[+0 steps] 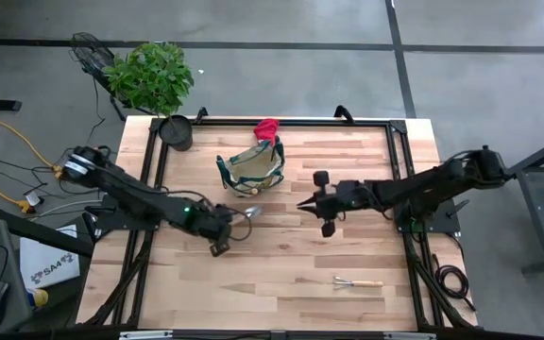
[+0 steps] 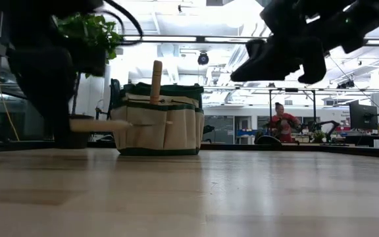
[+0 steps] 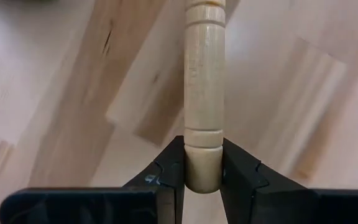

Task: Pick & Place Garden tools in Gardening bag
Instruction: Put the trowel into the gardening bag

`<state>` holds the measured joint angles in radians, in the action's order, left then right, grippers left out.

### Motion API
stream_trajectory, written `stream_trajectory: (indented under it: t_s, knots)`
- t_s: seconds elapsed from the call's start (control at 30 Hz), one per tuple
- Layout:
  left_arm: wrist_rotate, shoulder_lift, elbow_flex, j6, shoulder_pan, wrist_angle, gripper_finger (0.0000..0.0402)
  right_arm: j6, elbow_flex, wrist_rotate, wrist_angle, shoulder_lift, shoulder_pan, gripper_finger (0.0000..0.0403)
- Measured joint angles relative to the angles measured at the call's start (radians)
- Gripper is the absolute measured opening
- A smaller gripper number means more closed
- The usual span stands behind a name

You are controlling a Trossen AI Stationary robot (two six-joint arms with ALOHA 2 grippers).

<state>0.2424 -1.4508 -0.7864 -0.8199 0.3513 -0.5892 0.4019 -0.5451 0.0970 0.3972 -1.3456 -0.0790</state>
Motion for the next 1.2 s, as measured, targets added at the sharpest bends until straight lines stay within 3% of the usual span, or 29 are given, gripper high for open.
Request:
stream_trajectory:
  t_s: [0.17,0.4,0.53,0.87,1.2]
  knots:
    - [0.028,-0.121,-0.08,0.11,-0.047,0.012,0.0063,0.107,-0.004,0.1,0.008,-0.017,-0.053,0.0088]
    - [0.039,-0.264,-0.298,0.232,-0.106,0.012,0.0063,0.135,-0.004,0.11,0.025,-0.041,-0.082,0.0181]
    - [0.055,-0.334,-0.427,0.307,-0.143,0.008,0.0063,0.198,-0.004,0.121,0.05,-0.065,-0.114,0.0216]
    - [0.03,-0.478,-0.682,0.405,-0.233,0.019,0.0063,0.285,-0.042,0.255,0.069,-0.103,-0.157,0.0226]
    - [0.003,-0.503,-0.733,0.349,-0.254,0.025,0.0063,0.362,-0.093,0.359,-0.104,-0.143,-0.157,0.0226]
